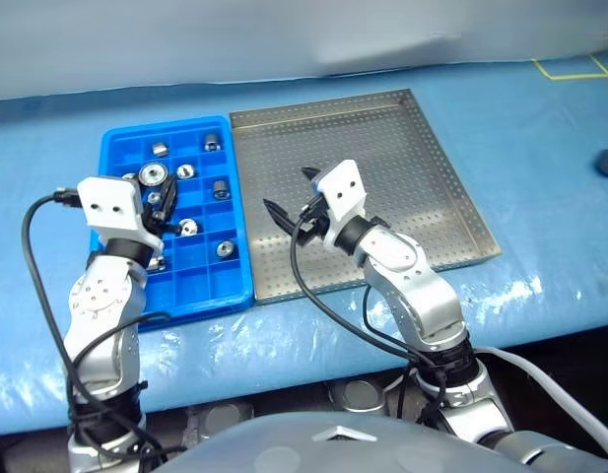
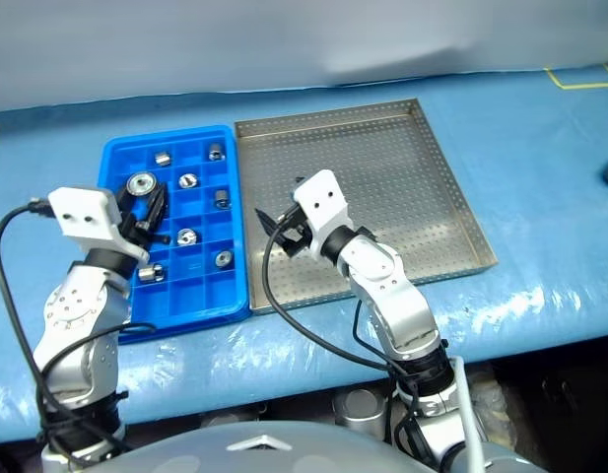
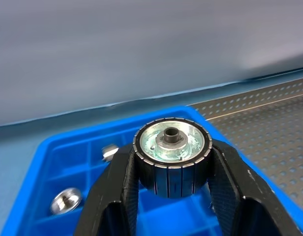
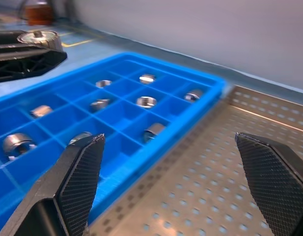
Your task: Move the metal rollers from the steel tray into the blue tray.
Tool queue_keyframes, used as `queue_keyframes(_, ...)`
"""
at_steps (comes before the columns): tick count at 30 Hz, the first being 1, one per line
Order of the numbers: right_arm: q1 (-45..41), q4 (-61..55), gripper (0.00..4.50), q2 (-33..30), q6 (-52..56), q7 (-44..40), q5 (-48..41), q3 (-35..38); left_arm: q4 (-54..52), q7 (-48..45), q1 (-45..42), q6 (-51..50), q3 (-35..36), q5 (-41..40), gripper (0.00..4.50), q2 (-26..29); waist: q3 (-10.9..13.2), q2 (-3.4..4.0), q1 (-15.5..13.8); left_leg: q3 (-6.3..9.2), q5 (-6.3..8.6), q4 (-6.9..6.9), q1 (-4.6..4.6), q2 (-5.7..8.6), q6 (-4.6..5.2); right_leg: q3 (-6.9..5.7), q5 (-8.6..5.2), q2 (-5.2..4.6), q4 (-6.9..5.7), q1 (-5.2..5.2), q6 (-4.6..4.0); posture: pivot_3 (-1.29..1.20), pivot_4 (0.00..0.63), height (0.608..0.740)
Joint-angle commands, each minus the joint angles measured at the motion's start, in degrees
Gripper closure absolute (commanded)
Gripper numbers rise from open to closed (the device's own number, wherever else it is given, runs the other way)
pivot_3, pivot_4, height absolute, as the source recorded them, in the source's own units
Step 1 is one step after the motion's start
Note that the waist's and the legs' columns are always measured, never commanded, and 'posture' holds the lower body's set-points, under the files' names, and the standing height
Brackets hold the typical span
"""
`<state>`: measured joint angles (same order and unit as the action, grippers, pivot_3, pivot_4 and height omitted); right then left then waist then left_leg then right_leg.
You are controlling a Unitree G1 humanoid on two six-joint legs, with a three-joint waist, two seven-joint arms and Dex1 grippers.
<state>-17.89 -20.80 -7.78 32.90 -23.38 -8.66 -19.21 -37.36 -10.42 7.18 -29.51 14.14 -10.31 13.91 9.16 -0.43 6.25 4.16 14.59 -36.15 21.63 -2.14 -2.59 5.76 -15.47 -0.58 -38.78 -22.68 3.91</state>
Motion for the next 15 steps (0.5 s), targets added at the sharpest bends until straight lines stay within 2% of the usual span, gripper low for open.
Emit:
queue_keyframes(1, -1.84, 0.95, 0.00, -0.85, -1.52, -4.51, -1.56, -1.67, -6.28, -0.79, 5.30, -1.69, 0.84, -0.58, 2.82, 1.18, 0.00, 0.00, -1.56, 0.01, -0.01, 0.00, -0.02, -0.01, -0.01, -0.02, 0.00, 0.01, -0.01, 0.00, -0.03, 0.09, 0.150, 0.740)
queue_keyframes(9, -2.16, 0.81, 0.00, -3.47, -1.41, -14.02, -4.82, -5.42, -9.64, -3.87, 15.28, -4.15, -0.28, -2.59, 2.82, 2.74, -0.01, 0.02, -4.57, 0.30, -0.05, 0.01, -0.05, -0.09, -0.07, -0.35, -0.04, 0.09, -0.04, 0.08, -0.30, 0.13, 0.150, 0.740)
queue_keyframes(15, -1.40, 0.48, 0.00, -4.13, -1.79, -14.69, -4.53, -6.21, -10.25, -7.65, 16.77, -5.09, -0.11, -5.22, 2.82, 5.67, -0.02, 0.03, -4.82, 0.35, -0.05, 0.04, -0.05, -0.15, -0.08, -0.44, -0.13, 0.13, -0.06, 0.08, -0.44, 0.12, 0.150, 0.740)
